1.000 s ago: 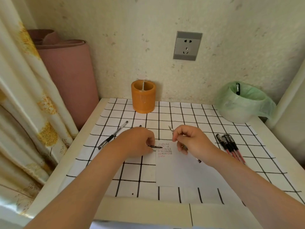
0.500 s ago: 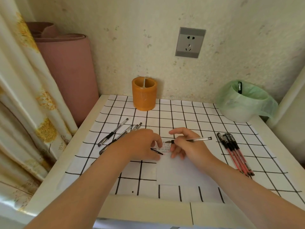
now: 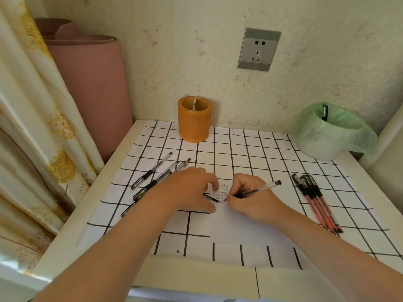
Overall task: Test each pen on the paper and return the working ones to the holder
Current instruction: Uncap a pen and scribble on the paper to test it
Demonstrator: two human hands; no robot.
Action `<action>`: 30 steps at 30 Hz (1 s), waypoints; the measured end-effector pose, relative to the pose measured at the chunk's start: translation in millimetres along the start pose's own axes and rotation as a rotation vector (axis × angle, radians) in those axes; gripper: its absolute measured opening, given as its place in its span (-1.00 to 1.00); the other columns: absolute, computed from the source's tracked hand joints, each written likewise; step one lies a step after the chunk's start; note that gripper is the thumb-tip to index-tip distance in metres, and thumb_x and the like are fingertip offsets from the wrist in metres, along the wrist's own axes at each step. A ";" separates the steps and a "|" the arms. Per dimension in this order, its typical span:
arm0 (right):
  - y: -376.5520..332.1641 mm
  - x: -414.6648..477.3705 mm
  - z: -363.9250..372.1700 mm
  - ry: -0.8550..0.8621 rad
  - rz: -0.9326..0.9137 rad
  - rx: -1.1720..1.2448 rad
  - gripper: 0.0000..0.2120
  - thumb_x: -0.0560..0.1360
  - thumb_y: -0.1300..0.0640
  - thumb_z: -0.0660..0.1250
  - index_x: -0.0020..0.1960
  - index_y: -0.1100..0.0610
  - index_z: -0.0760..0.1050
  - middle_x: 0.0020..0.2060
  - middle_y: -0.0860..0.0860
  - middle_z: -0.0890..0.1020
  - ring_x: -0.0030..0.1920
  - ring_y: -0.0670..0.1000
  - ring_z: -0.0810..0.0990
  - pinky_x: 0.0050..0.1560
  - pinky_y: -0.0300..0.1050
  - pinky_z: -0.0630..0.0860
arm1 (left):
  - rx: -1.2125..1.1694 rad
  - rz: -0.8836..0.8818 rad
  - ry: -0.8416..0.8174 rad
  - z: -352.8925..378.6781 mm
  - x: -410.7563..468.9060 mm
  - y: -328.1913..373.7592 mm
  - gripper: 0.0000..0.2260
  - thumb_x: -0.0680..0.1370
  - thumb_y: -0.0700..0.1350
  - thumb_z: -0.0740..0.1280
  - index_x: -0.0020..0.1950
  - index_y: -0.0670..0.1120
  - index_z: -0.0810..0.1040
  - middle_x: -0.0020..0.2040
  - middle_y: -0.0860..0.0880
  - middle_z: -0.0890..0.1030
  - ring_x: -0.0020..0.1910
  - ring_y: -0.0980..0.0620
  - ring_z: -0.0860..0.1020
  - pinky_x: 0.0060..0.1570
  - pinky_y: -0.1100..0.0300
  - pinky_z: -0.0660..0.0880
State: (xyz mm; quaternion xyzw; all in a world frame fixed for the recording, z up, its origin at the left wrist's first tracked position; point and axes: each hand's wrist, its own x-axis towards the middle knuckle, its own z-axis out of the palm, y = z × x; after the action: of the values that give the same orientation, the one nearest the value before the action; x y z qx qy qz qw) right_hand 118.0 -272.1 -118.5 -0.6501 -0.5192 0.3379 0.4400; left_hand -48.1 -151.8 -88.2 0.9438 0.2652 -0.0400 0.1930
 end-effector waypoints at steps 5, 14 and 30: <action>4.1 -0.1 0.8 0.003 -0.036 -0.003 -0.84 0.41 0.40 0.39 -0.26 0.27 0.44 -0.42 0.13 0.55 -0.49 -0.04 0.44 -0.50 -0.20 0.35 | 0.003 -0.002 0.004 0.4 0.8 -0.4 -0.54 0.38 0.20 0.49 0.24 0.21 0.49 0.00 0.15 0.48 0.03 0.11 0.45 0.06 0.07 0.50; 3.8 -0.4 1.4 -0.017 -0.066 -0.046 -0.81 0.41 0.41 0.38 -0.29 0.23 0.43 -0.47 -0.04 0.51 -0.49 -0.08 0.40 -0.50 -0.24 0.31 | 0.004 -0.007 -0.004 0.3 1.2 -0.4 -0.53 0.37 0.21 0.49 0.24 0.21 0.48 0.00 0.16 0.49 0.03 0.11 0.46 0.05 0.08 0.50; 6.1 -1.7 2.6 -0.036 -0.104 -0.038 -0.80 0.37 0.39 0.37 -0.32 0.20 0.41 -0.44 0.02 0.49 -0.44 -0.09 0.38 -0.45 -0.20 0.28 | -0.009 -0.024 0.003 1.9 0.8 -0.8 -0.54 0.37 0.20 0.50 0.23 0.21 0.49 -0.01 0.16 0.48 0.04 0.10 0.44 0.06 0.05 0.50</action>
State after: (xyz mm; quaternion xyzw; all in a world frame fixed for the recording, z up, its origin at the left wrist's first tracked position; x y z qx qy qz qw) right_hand 117.6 -273.6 -125.2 -0.6243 -0.5665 0.3163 0.4350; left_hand -47.8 -151.6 -90.3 0.9398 0.2767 -0.0397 0.1964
